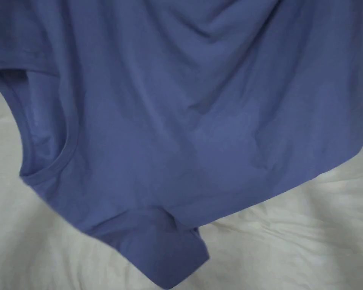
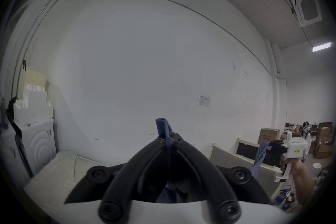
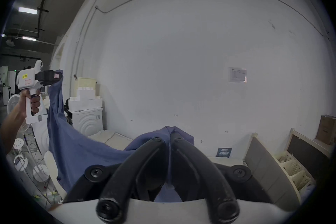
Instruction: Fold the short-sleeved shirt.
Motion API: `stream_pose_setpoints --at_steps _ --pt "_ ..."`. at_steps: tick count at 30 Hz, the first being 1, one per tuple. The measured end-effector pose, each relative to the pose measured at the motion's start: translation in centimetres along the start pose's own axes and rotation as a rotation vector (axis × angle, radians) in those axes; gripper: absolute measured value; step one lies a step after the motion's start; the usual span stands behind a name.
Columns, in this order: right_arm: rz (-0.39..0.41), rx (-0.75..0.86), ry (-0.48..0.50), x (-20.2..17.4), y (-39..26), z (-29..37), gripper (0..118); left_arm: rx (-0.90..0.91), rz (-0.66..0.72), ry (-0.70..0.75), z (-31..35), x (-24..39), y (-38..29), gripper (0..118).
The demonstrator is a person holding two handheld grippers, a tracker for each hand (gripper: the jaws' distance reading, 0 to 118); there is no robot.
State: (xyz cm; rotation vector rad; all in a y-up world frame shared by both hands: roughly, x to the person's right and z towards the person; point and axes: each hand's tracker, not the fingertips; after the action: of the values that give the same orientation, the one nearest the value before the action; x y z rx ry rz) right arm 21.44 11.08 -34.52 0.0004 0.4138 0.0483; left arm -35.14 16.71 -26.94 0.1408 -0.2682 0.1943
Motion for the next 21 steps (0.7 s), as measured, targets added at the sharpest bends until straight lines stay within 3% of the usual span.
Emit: stream_pose_setpoints --at_steps 5,11,17,21 --pt "-0.016 -0.042 -0.046 2.0 2.8 -6.5 5 -0.016 -0.04 0.028 -7.1 -1.2 2.7 2" --pt "0.031 -0.066 -0.132 4.6 4.8 -15.9 5 -0.006 -0.066 0.052 -16.4 -3.0 3.9 2" --pt "-0.011 -0.068 -0.195 7.7 3.5 -23.2 5 0.04 -0.11 0.092 -22.9 -5.2 3.3 2" --pt "0.023 -0.09 -0.202 8.8 1.9 -26.6 5 0.05 -0.107 0.1 -25.5 -6.5 2.2 2"
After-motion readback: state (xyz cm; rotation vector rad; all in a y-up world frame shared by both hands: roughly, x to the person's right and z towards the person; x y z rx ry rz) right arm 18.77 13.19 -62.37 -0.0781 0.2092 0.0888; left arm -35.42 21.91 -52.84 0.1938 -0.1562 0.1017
